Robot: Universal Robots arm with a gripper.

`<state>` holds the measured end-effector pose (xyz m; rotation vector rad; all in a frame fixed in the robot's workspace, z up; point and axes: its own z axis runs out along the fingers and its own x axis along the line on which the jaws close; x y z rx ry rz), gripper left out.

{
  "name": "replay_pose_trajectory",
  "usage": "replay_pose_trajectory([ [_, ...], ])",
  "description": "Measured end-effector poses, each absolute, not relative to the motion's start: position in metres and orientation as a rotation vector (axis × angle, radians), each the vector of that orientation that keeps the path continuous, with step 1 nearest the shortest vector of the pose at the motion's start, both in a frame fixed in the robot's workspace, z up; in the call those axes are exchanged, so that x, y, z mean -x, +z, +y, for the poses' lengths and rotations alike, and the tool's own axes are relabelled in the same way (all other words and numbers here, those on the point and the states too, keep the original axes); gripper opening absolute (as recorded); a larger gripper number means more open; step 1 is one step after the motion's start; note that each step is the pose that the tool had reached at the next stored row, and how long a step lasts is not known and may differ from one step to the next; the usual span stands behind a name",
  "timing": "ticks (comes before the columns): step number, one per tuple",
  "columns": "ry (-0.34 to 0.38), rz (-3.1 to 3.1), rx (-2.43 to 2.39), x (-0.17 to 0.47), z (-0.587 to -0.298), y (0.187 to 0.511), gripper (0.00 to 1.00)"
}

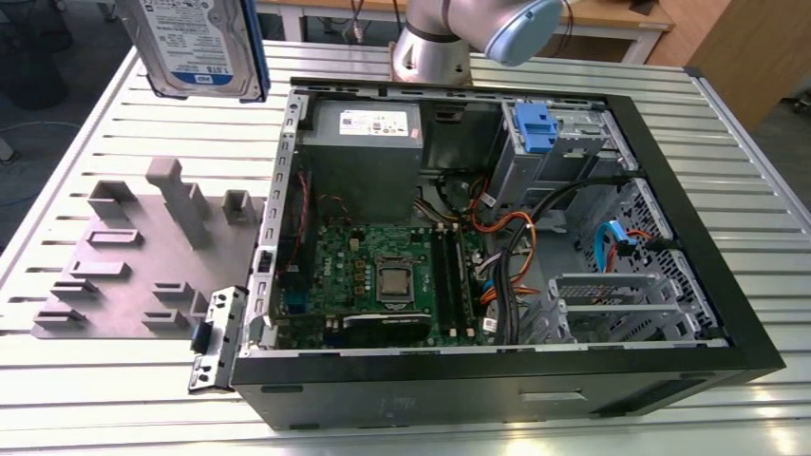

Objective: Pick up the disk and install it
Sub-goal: 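Pick up the disk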

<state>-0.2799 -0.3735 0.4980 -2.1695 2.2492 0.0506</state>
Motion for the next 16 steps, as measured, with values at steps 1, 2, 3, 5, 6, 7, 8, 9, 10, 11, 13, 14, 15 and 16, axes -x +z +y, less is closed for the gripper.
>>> replay_pose_trajectory([
  [1,0.051,2.249,2.169,0.278,-0.374,0.498,0.35],
  [2,0.051,2.249,2.169,0.277,-0.374,0.498,0.35],
  [3,0.051,2.249,2.169,0.275,-0.374,0.498,0.35],
  [5,0.051,2.249,2.169,0.272,-0.374,0.498,0.35],
  [6,0.051,2.249,2.169,0.270,-0.374,0.498,0.35],
  [7,0.051,2.249,2.169,0.268,-0.373,0.498,0.35],
  [8,0.051,2.249,2.169,0.267,-0.373,0.498,0.35],
  [9,0.051,2.249,2.169,0.265,-0.374,0.498,0.35],
  [10,0.051,2.249,2.169,0.263,-0.374,0.498,0.35],
  [11,0.051,2.249,2.169,0.262,-0.374,0.498,0.35],
  [13,0.051,2.249,2.169,0.259,-0.373,0.498,0.35],
  [14,0.051,2.249,2.169,0.258,-0.374,0.498,0.35],
  [15,0.051,2.249,2.169,0.256,-0.374,0.498,0.35],
  [16,0.051,2.249,2.169,0.255,-0.374,0.498,0.35],
])
